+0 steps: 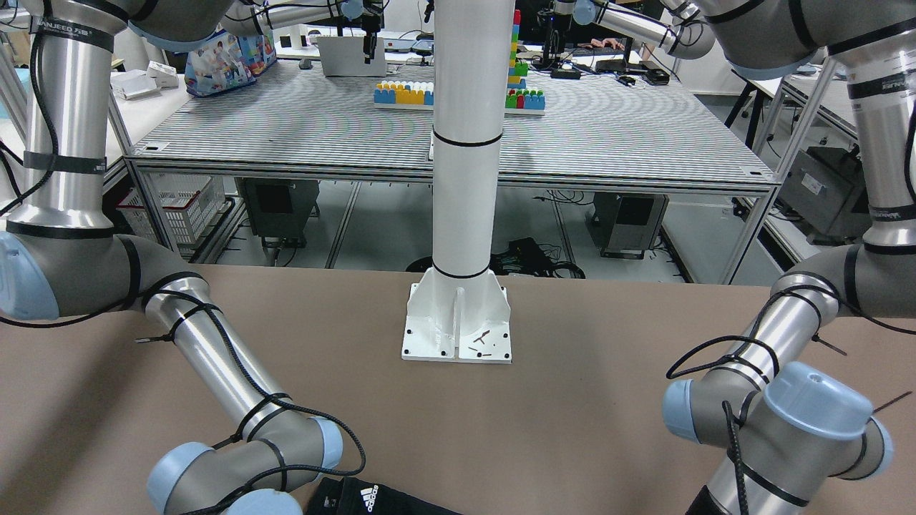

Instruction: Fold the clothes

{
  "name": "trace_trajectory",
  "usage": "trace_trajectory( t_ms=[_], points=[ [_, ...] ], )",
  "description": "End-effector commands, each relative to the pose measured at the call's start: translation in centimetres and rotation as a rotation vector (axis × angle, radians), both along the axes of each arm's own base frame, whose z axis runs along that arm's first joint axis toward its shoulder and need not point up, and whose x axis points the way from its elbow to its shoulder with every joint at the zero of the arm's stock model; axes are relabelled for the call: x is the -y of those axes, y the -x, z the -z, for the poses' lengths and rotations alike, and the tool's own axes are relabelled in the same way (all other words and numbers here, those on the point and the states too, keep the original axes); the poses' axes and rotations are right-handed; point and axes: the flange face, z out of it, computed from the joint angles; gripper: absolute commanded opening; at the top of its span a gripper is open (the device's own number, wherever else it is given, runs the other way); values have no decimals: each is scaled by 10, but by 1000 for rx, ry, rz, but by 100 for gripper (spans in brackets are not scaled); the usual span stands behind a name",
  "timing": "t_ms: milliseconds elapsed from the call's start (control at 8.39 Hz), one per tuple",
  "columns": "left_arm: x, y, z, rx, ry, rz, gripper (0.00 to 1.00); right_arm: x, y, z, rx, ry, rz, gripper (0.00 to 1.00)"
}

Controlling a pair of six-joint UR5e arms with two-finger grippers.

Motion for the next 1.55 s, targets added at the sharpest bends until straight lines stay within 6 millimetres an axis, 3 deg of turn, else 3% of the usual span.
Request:
trace_trajectory(
  t_ms=[0,238,357,477,596,834,1072,1430],
  points=[
    [0,0,3,1,-10,-3,100,24,-37,-7,-5,-5,30,94],
    [11,20,0,33,-43,12,100,39,-74,10,30,-30,77,94],
    [21,43,-12,103,-112,12,100,48,-105,13,-4,-50,137,94],
    [29,64,-38,195,-121,7,100,50,-130,12,-62,-56,200,94],
    [45,102,-54,315,-174,-10,100,57,-164,-2,-120,-66,257,94],
    [55,170,-117,562,-250,-102,100,57,-269,-72,-196,-108,323,94],
    [52,231,-174,716,-265,-96,100,25,-359,-155,-265,-121,391,94],
    [34,277,-246,1041,-329,-177,100,-8,-477,-234,-340,-132,480,94]
  ],
)
